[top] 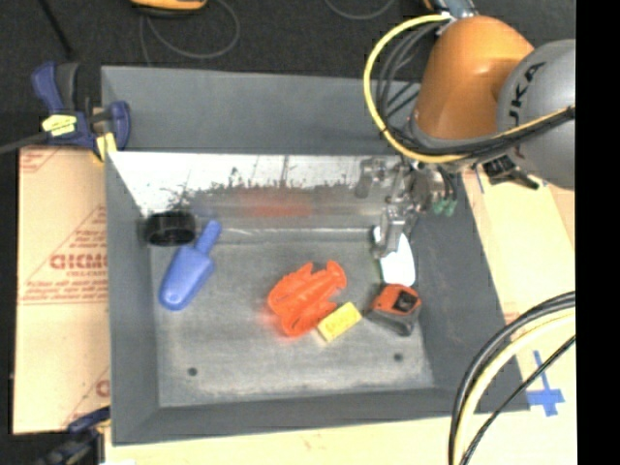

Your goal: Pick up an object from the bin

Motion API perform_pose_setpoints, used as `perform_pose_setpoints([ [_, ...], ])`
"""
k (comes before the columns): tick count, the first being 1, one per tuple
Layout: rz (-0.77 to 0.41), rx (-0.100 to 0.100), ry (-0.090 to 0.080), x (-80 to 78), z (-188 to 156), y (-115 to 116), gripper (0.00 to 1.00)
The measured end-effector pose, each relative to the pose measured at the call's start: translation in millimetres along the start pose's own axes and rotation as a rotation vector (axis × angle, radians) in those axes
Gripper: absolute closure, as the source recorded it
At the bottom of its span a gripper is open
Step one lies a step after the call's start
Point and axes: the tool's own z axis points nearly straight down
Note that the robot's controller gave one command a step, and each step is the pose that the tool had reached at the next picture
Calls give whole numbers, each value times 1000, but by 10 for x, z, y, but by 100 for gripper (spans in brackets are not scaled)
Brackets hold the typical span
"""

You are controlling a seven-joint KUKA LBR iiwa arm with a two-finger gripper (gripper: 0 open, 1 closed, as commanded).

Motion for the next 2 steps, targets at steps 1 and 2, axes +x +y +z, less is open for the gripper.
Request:
perform_pose_setpoints([
  [1, -1, 1, -8, -12, -55, -1, 0],
  [2, -92, 2, -10, 187, 555, 329, 0],
])
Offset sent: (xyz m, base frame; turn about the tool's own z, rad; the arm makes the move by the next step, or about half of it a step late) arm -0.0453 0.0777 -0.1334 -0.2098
